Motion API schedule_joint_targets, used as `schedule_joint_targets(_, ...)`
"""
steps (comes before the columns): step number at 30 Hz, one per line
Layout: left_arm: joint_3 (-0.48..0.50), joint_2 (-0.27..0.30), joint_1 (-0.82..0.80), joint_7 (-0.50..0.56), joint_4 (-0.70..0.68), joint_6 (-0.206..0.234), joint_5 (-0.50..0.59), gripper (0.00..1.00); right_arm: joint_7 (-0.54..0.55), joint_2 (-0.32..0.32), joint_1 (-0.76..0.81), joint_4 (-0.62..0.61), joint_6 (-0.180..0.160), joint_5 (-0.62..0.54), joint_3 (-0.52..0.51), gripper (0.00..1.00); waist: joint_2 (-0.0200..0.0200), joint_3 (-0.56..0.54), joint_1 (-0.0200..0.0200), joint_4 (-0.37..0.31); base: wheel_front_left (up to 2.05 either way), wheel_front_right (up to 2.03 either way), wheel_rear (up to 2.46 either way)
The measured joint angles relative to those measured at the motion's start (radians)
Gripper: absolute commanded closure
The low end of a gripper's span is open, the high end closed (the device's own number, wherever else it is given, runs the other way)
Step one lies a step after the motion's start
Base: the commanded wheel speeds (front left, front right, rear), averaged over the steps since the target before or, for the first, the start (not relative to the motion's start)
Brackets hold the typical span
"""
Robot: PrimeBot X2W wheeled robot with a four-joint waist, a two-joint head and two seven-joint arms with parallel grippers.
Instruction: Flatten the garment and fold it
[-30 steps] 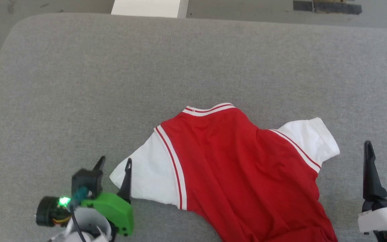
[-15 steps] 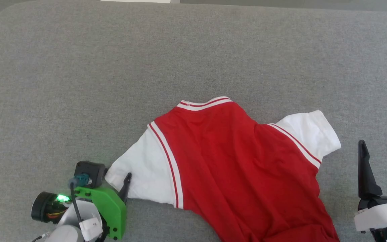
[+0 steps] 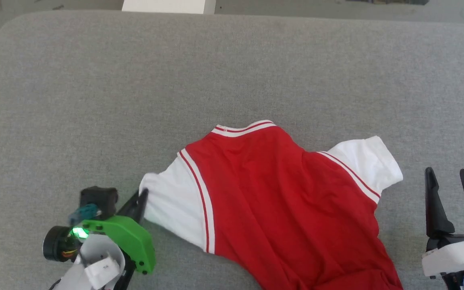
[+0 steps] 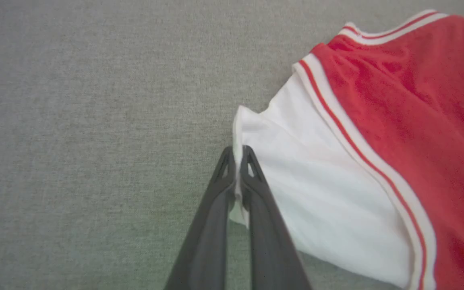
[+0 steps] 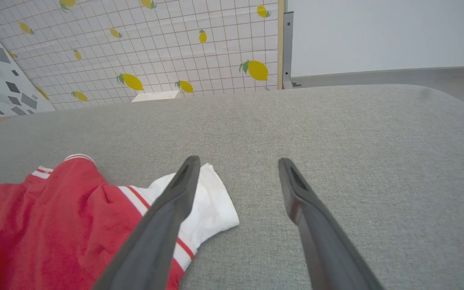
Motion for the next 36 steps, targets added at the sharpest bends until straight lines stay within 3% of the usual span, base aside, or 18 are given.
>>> schedule_joint_targets(6, 0.072, -0.034, 0.09, -0.068, -0.116, 0.076, -0.042, 1.0, 0.021, 0.0, -0.017, -0.01, 0.0, -0.026, 0.016, 0.0, 0.0, -0.032, 0.0, 0.011, 0.0, 0.0, 0.0)
schedule_joint_targets(8, 0.117, -0.014, 0.165, -0.069, -0.166, 0.108, -0.049, 1.0, 0.044, -0.011, -0.05, -0.024, 0.0, -0.036, 0.017, 0.0, 0.0, -0.039, 0.0, 0.026, 0.0, 0.0, 0.0)
schedule_joint_targets(16, 0.213, 0.04, 0.269, -0.064, -0.227, 0.168, -0.054, 1.0, 0.195, -0.086, -0.118, -0.026, 0.0, -0.005, 0.038, 0.0, 0.0, -0.036, 0.0, 0.069, 0.0, 0.0, 0.0)
schedule_joint_targets(27, 0.148, 0.015, 0.212, -0.069, -0.248, 0.159, -0.054, 1.0, 0.527, -0.237, -0.231, 0.082, 0.0, 0.075, 0.111, 0.0, 0.0, 0.023, 0.0, 0.112, 0.0, 0.0, 0.0)
schedule_joint_targets(36, 0.117, 0.0, 0.169, -0.069, -0.228, 0.147, -0.053, 1.0, 0.629, -0.283, -0.276, 0.163, 0.0, 0.118, 0.17, 0.0, 0.0, 0.063, 0.0, 0.135, 0.0, 0.0, 0.0)
